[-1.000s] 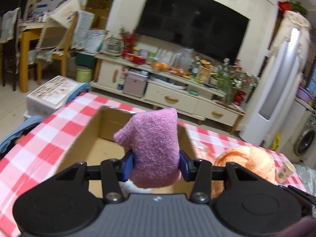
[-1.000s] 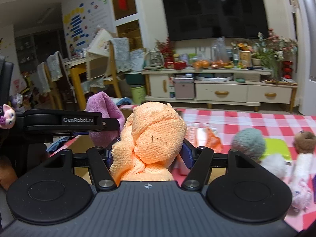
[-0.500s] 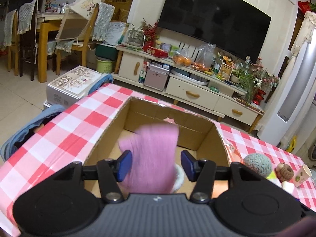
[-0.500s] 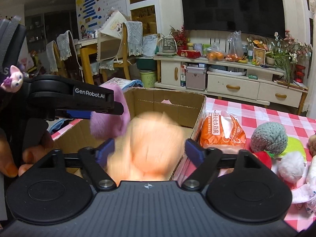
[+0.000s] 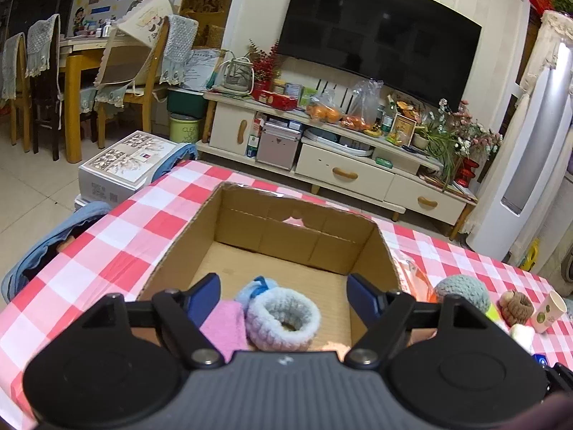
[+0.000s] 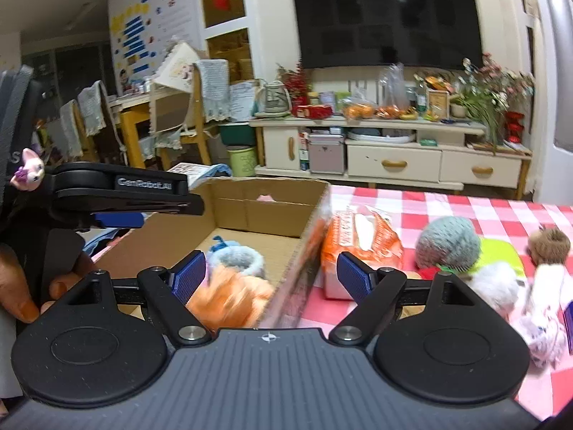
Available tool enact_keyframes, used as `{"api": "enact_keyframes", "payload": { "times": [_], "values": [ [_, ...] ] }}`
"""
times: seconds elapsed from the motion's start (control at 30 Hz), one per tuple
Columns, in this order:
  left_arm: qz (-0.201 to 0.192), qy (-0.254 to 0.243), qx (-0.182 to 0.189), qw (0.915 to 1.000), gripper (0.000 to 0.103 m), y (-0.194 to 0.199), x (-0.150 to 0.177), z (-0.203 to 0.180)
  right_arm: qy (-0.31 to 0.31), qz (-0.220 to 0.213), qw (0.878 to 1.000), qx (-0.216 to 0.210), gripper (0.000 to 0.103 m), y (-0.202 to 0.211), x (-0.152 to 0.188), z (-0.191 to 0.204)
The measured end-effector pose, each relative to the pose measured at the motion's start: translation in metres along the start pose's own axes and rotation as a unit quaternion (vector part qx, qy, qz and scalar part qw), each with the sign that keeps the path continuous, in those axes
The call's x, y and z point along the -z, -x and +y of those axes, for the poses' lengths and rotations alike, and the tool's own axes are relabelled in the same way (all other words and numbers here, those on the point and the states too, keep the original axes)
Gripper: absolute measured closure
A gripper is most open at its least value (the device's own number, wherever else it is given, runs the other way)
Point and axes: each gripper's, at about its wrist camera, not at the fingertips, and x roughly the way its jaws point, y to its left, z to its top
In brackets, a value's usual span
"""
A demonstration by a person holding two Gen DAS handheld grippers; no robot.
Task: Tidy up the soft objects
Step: 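Open both tools to drop the orange toy and pink sock into the box, then move both tools back over the remaining items on the table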
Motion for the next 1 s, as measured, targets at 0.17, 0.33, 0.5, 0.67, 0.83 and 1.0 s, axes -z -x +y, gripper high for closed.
{"api": "enact_keyframes", "payload": {
  "times": [0.17,0.33,0.5,0.67,0.83,1.0],
  "values": [
    [0.000,-0.010,0.004,0.9999,0.021,0.000,0.001,-0.008,-0.020,-0.003,1.000,0.017,0.002,0.005,0.007,-0.007],
    [-0.001,-0.016,0.007,0.9998,0.017,0.000,0.002,-0.016,-0.034,-0.004,0.999,0.035,0.002,0.008,0.014,-0.011],
    [0.002,-0.027,0.009,0.9996,0.017,-0.002,0.005,-0.028,-0.049,-0.006,0.998,0.048,0.002,0.010,0.016,-0.016],
    [0.004,-0.040,0.012,0.9991,0.017,-0.004,0.007,-0.039,-0.060,-0.009,0.996,0.058,0.002,0.011,0.018,-0.017],
    [0.005,-0.055,0.016,0.9984,0.017,-0.006,0.011,-0.053,-0.067,-0.013,0.995,0.068,0.002,0.013,0.020,-0.016],
    [0.006,-0.072,0.024,0.9971,0.016,-0.006,0.015,-0.068,-0.071,-0.018,0.994,0.082,0.002,0.016,0.023,-0.017]
  ]
}}
